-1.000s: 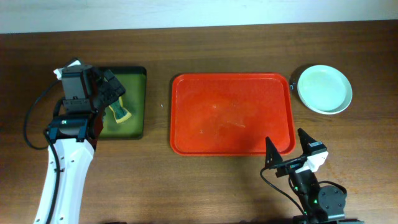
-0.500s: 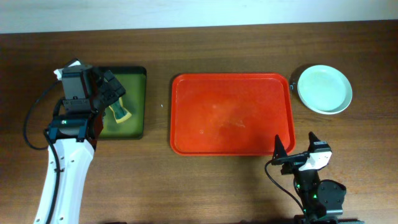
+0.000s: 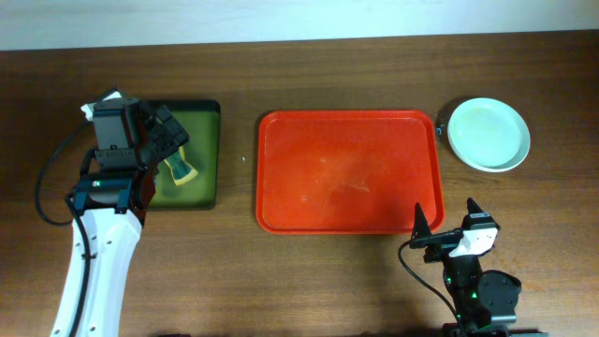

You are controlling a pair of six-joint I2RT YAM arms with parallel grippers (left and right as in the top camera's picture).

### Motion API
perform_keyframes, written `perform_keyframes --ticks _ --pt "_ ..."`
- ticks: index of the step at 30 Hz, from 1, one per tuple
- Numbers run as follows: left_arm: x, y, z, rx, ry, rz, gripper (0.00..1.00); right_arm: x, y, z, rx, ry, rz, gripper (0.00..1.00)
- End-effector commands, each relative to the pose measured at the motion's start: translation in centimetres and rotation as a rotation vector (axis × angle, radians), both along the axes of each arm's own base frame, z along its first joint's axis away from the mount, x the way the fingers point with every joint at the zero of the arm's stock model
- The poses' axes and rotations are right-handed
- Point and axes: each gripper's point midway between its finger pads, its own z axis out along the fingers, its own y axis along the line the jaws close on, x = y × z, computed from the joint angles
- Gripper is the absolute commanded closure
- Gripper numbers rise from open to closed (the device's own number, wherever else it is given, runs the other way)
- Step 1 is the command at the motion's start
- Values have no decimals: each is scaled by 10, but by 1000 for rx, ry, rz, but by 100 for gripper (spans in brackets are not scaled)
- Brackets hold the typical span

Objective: Clean dirty plates on tray and stack at the side
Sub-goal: 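Drop the sponge into the black tray and retract the left arm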

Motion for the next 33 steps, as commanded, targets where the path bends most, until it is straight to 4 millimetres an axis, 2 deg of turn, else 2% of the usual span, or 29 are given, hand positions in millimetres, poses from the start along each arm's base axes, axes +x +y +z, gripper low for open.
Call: perform_keyframes --ticks 1,11,16,19,24,27,29,33 --pt "0 1 4 5 -5 -4 1 0 -5 -3 -5 4 -23 2" --pt "-1 2 3 10 1 1 1 0 -5 -3 -5 4 -23 2" --pt "-29 11 9 47 29 42 1 0 -5 -3 -5 4 -23 2" --pt "-47 9 13 116 -21 -22 0 0 -5 -3 -5 4 -23 2" --pt "-73 -12 16 288 -243 -252 1 0 -5 -3 -5 4 -23 2" --pt "-102 -29 9 384 -424 -369 1 0 -5 -3 -5 4 -23 2" --pt "-122 -30 0 408 -501 -359 1 0 -5 -3 -5 4 -23 2" --pt "-139 -31 0 430 -599 -341 1 0 -5 -3 -5 4 -23 2"
